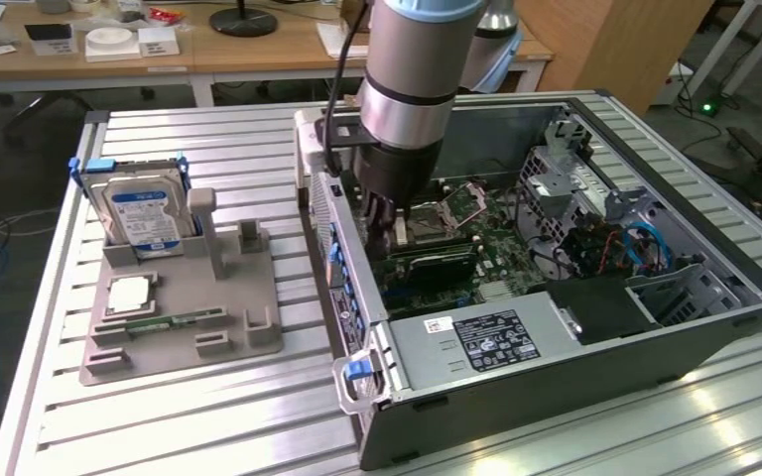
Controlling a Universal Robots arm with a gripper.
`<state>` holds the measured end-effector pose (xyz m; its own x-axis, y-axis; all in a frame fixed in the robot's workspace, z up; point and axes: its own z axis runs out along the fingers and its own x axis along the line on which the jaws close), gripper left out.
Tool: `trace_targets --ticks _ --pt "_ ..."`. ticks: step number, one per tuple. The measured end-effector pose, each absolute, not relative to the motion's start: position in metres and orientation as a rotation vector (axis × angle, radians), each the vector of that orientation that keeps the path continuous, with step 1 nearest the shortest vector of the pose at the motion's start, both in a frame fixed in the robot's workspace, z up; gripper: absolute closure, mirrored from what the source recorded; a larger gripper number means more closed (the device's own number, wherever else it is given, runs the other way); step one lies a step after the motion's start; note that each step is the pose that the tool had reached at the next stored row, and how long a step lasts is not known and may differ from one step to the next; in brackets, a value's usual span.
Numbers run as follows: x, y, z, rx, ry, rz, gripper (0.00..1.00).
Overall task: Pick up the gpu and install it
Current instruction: 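Press down on the gpu until it lock into place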
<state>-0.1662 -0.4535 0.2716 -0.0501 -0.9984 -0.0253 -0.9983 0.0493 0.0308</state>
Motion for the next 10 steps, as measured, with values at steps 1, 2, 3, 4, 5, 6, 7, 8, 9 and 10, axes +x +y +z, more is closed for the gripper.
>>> trace_targets --ticks 1,2,3,4,5,6,7,8,9,10 --pt "-0.1662 -0.4535 0.2707 2.163 -2.273 -0.062 0.89" --pt "-0.1662 -0.4535 0.2698 2.163 -2.273 -0.062 0.89" --pt "-0.1662 -0.4535 0.2690 2.163 -2.273 -0.062 0.89" --pt "-0.1662 -0.4534 0.2680 2.163 -2.273 -0.062 0.89" --pt "-0.1662 -0.4534 0.2668 2.163 -2.273 -0.062 0.89" --pt "-0.1662 -0.4535 0.2657 2.163 -2.273 -0.062 0.89" --pt "-0.1663 -0.4536 0.2650 2.162 -2.272 -0.062 0.89" --pt "-0.1663 -0.4536 0.2643 2.162 -2.272 -0.062 0.89" --pt "-0.1663 -0.4536 0.2635 2.162 -2.272 -0.062 0.89" --pt "-0.1663 -0.4536 0.2627 2.162 -2.272 -0.062 0.89"
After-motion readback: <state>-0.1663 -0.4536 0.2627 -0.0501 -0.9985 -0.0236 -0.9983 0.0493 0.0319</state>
